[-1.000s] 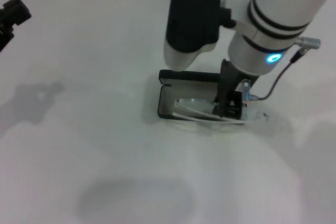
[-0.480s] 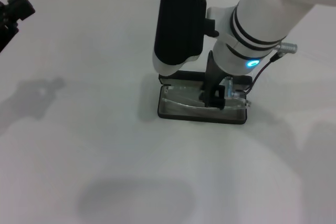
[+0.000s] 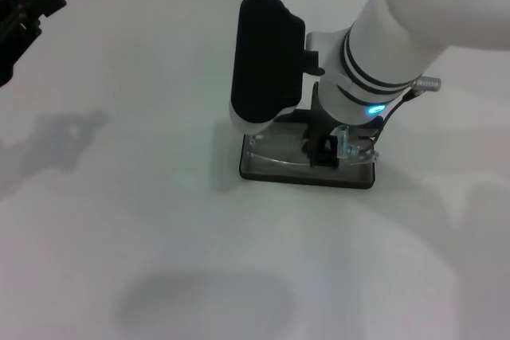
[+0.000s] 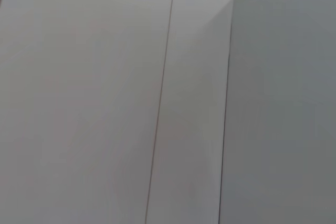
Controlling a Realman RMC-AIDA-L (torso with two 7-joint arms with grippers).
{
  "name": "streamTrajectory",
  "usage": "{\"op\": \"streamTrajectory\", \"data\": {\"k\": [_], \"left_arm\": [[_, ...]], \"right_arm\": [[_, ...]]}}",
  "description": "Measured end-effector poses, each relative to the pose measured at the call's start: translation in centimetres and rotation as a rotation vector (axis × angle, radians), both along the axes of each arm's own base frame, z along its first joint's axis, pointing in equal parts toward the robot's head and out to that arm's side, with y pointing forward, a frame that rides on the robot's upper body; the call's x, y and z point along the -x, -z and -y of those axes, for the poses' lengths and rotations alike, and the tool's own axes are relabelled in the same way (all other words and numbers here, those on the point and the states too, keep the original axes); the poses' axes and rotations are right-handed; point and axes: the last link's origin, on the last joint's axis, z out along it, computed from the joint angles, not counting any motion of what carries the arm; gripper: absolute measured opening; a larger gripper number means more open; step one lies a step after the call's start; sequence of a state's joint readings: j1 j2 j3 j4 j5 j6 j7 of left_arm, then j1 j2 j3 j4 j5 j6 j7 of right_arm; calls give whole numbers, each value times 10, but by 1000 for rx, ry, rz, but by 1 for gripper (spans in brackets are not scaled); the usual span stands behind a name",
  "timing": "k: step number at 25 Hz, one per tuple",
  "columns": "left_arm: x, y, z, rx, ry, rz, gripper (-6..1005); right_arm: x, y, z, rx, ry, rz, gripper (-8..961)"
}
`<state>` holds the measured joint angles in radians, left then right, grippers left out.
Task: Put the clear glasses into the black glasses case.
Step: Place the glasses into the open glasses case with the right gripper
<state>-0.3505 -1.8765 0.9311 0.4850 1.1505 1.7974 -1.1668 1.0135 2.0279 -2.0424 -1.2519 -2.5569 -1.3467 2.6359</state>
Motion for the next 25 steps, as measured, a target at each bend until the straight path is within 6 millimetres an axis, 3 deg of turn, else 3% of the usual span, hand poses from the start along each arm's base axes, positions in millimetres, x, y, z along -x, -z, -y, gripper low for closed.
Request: {"op": "streamTrajectory", "data": {"k": [25], "left_arm": [[4,5,3,7,-22,13,67]], "right_arm": [[-12,9,-4,-25,-35,18,79]]}}
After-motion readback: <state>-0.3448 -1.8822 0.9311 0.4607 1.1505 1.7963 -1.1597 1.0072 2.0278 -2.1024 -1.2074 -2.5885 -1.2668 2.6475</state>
